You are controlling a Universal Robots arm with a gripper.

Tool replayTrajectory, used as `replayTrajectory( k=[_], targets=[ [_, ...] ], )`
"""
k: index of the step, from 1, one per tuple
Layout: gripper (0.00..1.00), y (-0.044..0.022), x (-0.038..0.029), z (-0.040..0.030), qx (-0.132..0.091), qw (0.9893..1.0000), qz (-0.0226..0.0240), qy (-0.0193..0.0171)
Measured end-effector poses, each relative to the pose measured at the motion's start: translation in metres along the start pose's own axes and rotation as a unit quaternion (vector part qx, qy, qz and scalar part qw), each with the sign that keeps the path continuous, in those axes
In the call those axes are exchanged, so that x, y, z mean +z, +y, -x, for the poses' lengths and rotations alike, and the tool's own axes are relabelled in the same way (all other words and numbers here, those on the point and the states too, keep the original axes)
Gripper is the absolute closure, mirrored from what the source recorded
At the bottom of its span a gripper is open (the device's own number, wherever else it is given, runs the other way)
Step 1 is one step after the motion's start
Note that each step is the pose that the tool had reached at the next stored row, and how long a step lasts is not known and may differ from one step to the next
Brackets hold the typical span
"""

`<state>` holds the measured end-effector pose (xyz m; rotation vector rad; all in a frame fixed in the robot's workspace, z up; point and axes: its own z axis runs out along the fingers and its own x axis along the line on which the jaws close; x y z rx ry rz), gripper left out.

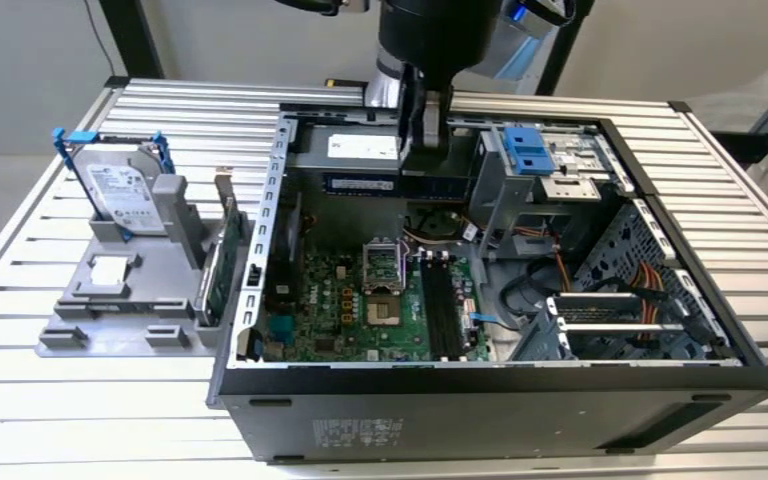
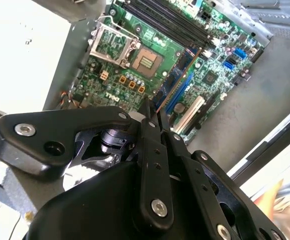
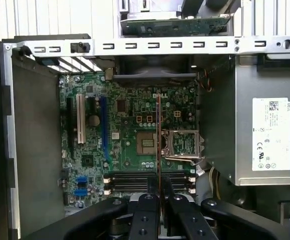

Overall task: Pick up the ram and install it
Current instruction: 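Pick up the ram and move it above insertion slot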

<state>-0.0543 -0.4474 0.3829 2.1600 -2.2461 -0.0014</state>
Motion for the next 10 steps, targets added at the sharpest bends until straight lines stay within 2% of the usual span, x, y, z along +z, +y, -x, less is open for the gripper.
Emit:
replayTrajectory(
  k=[10],
  targets=[
    [1.00,-0.0189,-0.0003,0.0007,0.003,1.0000,0.0001,-0.0001]
  ],
)
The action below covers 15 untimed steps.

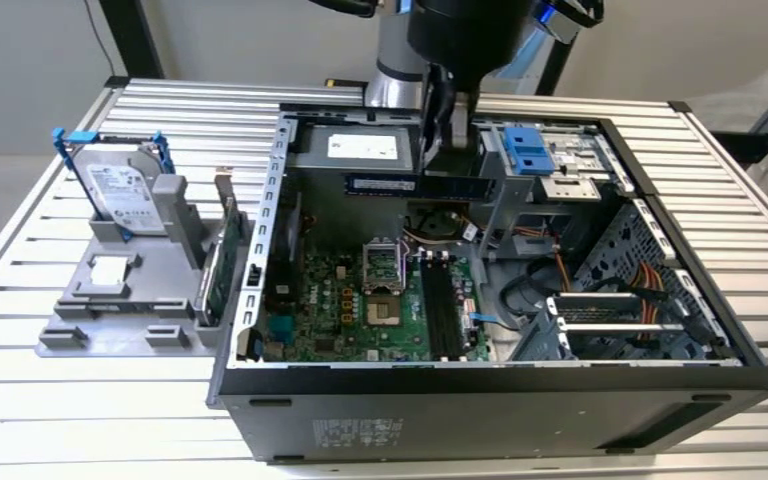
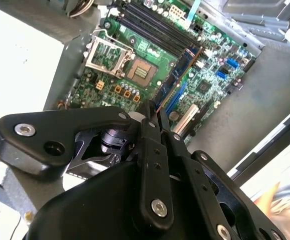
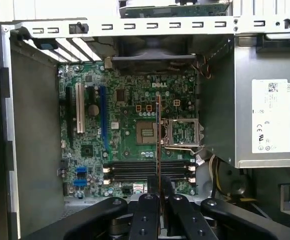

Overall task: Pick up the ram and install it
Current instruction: 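Pick up the ram and move it above insertion slot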

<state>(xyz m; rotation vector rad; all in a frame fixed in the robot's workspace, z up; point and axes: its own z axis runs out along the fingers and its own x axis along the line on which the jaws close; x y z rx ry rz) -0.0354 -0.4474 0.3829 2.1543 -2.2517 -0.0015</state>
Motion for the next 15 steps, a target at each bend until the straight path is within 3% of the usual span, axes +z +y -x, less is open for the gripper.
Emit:
replayTrajectory(
  k=[6,12,15],
  targets=[
    [1.00,-0.0134,-0.0003,0.0006,0.001,1.0000,0.0002,0.0000],
    [1.00,-0.0321,-0.0006,0.0010,0.001,1.0000,0.0007,0.0000],
    [1.00,-0.0331,-0.0006,0.0009,0.001,1.0000,0.0011,0.0000]
  ],
)
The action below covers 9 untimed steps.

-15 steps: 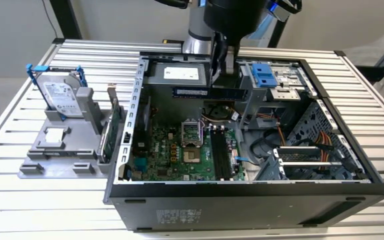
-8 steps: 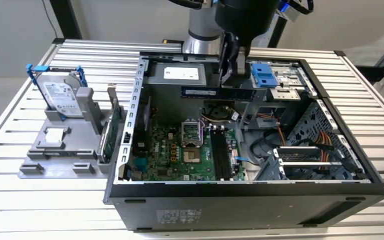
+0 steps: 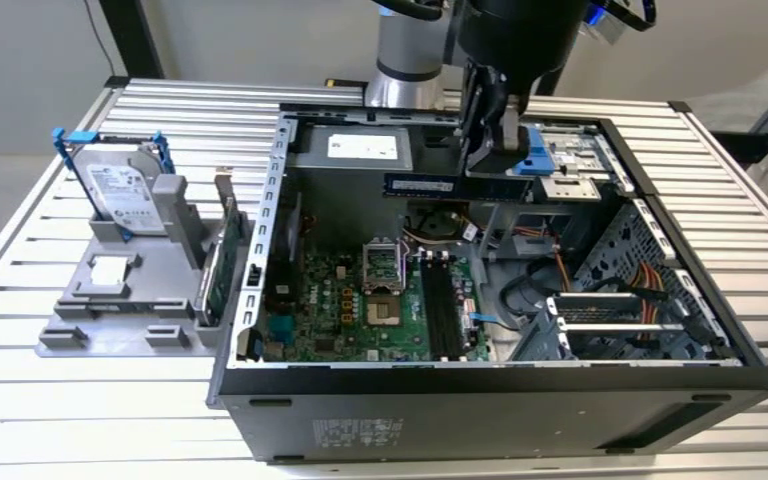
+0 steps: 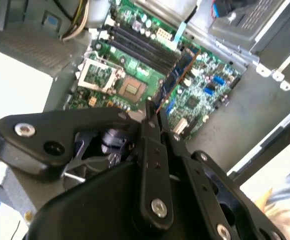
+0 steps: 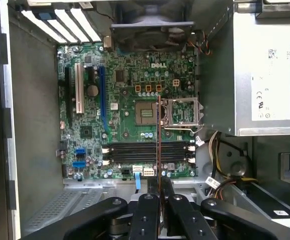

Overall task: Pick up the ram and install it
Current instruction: 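Pick up the ram and move it above insertion slot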

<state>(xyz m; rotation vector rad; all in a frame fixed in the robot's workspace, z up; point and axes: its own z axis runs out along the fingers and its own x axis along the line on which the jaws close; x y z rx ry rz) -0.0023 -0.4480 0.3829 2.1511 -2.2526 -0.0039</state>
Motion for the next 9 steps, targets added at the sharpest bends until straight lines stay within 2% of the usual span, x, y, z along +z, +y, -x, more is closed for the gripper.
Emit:
replayTrajectory(
  k=[9],
  targets=[
    [1.00,0.0000,0.0000,0.0000,0.001,1.0000,0.0013,0.0001]
  ],
)
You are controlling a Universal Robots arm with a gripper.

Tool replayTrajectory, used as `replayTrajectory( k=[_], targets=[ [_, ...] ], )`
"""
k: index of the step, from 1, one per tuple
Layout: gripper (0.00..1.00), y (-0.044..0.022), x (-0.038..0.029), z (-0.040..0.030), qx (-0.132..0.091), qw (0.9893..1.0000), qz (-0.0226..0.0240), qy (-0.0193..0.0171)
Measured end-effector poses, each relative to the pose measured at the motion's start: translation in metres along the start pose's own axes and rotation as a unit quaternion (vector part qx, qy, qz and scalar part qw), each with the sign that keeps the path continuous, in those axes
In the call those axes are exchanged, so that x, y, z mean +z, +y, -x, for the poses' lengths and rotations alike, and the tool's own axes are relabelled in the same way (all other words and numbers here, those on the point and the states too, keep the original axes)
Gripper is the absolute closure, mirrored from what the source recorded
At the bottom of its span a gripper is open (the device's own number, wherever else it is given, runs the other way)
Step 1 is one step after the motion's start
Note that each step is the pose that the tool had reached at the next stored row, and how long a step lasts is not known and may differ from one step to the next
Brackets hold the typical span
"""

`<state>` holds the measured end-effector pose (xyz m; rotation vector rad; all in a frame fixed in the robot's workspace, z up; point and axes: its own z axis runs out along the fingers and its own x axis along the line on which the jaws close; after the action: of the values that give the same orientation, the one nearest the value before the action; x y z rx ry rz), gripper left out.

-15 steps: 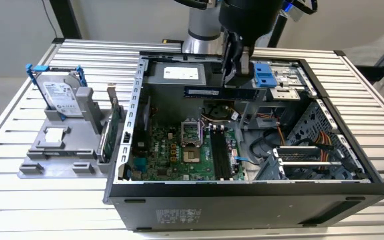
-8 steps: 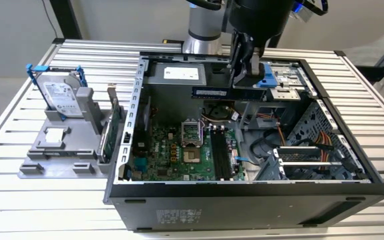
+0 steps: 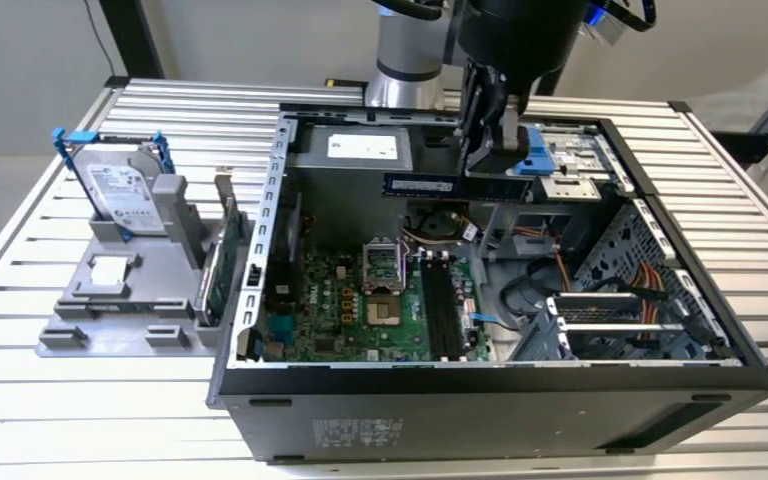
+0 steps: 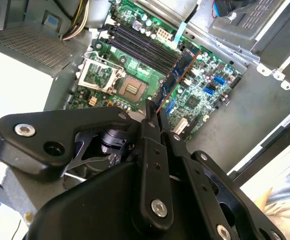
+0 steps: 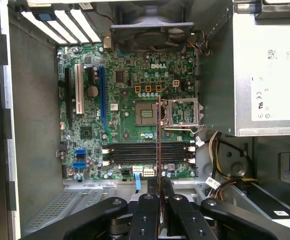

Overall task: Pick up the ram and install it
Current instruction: 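Pick up the ram and move it above insertion slot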

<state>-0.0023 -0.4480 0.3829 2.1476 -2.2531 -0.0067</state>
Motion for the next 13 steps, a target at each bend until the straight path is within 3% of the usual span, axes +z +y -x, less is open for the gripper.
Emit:
replayTrajectory(
  k=[6,13],
  targets=[
    [1.00,0.0000,0.0000,0.0000,0.002,1.0000,0.0002,0.0000],
    [1.00,0.0000,0.0000,0.0000,0.018,0.9998,0.0005,-0.0004]
  ],
)
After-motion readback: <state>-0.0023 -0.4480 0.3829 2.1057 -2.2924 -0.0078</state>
